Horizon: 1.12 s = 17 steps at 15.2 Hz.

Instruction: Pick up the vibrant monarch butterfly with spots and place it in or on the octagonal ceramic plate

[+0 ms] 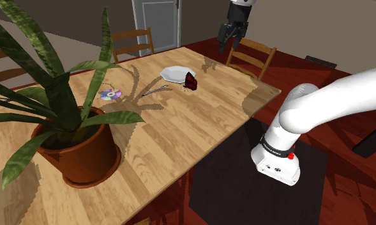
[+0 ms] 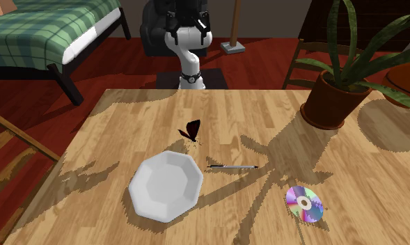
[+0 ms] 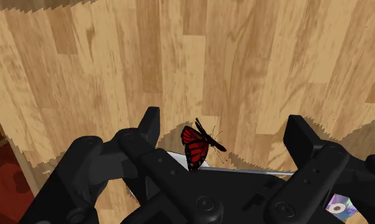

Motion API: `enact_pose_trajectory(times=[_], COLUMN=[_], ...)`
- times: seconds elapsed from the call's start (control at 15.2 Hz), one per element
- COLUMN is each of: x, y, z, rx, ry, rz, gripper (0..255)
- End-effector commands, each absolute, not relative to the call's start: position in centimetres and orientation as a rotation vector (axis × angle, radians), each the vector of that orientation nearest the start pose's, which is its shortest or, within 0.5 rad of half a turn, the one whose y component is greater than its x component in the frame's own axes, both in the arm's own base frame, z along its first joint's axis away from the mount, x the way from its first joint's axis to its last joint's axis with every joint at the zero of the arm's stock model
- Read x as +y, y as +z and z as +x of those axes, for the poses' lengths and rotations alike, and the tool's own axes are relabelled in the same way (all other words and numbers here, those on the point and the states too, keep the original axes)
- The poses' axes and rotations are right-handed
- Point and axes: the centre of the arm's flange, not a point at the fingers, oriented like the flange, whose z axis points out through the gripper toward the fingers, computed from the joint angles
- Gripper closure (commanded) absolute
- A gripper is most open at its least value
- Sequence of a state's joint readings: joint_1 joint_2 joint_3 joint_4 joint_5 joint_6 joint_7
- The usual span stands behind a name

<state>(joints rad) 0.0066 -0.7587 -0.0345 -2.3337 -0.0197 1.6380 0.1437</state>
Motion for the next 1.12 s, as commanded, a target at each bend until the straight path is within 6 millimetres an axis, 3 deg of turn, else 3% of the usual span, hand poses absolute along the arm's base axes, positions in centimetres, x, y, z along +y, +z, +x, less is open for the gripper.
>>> enact_pose_trajectory(times=[0.0, 0.53, 1.06], x=[-1.4, -5.2, -7.0], y=[59.9, 52.7, 45.4], z=[32.1, 39.6, 47.7], rx=[0.254, -0.092, -0.426], ry=[-0.098, -0.074, -0.050], rz=[-3.122, -3.076, -2.993], gripper=[0, 0, 0])
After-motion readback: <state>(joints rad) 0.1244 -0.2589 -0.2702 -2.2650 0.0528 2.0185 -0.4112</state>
